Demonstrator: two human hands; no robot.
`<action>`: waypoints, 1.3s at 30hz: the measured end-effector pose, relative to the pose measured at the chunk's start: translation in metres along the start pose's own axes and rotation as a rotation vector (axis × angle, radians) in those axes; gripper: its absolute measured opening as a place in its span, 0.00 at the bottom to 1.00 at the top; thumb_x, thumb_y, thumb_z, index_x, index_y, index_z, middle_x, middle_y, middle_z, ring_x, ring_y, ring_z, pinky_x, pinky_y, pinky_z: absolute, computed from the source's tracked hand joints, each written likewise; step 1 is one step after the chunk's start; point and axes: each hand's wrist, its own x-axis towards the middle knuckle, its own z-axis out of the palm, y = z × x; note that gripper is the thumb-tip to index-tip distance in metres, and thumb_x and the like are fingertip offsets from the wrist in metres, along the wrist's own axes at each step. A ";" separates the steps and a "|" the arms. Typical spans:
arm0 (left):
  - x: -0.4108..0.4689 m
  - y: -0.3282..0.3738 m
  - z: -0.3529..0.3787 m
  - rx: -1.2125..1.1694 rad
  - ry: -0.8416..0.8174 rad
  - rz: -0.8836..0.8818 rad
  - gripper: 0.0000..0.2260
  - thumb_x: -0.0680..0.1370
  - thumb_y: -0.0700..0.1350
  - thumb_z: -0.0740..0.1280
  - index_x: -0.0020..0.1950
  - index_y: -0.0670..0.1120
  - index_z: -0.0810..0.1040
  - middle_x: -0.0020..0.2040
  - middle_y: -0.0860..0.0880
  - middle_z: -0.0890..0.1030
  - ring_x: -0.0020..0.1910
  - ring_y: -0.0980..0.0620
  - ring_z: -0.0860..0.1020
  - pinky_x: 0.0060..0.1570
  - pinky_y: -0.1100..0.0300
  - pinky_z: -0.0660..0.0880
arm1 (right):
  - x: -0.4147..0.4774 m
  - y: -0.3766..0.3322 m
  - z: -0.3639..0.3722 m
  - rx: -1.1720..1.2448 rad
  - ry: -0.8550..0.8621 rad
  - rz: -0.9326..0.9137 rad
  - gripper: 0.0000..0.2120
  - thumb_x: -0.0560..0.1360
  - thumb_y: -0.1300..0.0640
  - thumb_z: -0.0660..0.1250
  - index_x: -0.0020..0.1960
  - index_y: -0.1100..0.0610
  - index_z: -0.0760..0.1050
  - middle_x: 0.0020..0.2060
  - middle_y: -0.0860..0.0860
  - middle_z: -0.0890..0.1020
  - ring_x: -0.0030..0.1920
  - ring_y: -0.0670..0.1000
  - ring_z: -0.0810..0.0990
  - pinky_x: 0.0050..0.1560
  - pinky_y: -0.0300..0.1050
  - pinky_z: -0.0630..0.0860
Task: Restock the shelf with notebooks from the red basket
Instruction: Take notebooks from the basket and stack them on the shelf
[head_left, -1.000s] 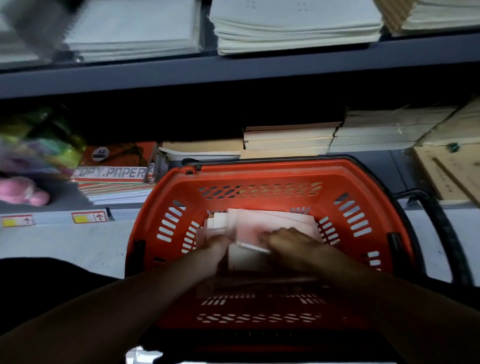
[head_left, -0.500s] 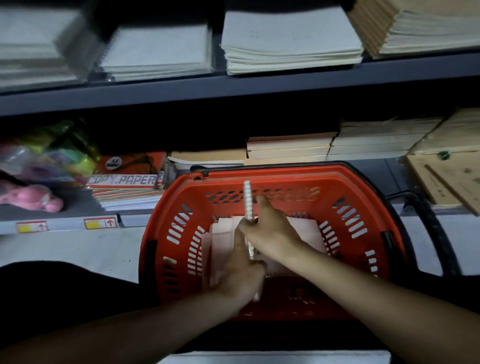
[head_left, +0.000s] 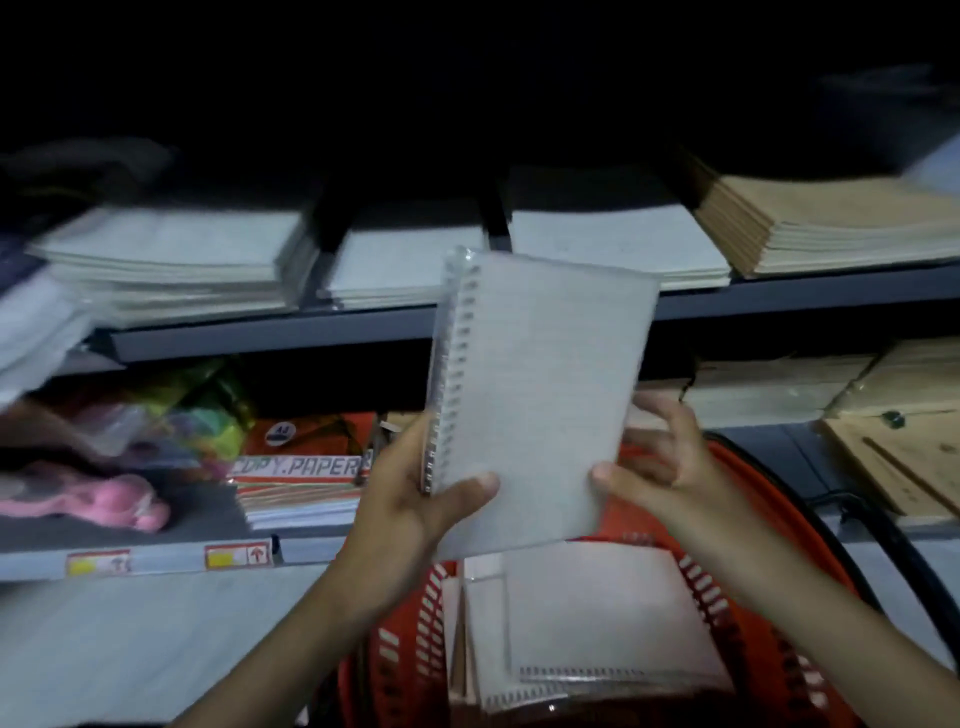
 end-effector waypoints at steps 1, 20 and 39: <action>0.007 0.010 -0.006 -0.047 0.007 0.035 0.17 0.70 0.39 0.72 0.59 0.46 0.79 0.57 0.48 0.84 0.56 0.50 0.82 0.52 0.58 0.78 | -0.004 -0.003 0.008 0.050 -0.074 -0.005 0.29 0.67 0.58 0.78 0.63 0.48 0.69 0.54 0.48 0.84 0.55 0.48 0.83 0.50 0.37 0.78; 0.102 0.045 -0.086 0.605 0.382 0.044 0.18 0.76 0.45 0.68 0.66 0.49 0.78 0.69 0.52 0.75 0.69 0.57 0.72 0.71 0.56 0.66 | 0.099 -0.133 0.119 0.109 0.181 -0.198 0.06 0.80 0.58 0.63 0.57 0.52 0.73 0.48 0.43 0.82 0.32 0.45 0.83 0.46 0.59 0.82; 0.107 0.032 -0.091 0.140 0.268 -0.152 0.20 0.78 0.39 0.68 0.64 0.56 0.68 0.50 0.54 0.82 0.45 0.47 0.83 0.41 0.59 0.81 | 0.102 -0.082 0.125 -0.159 0.165 -0.164 0.32 0.80 0.53 0.63 0.79 0.50 0.52 0.72 0.49 0.67 0.48 0.45 0.83 0.41 0.38 0.81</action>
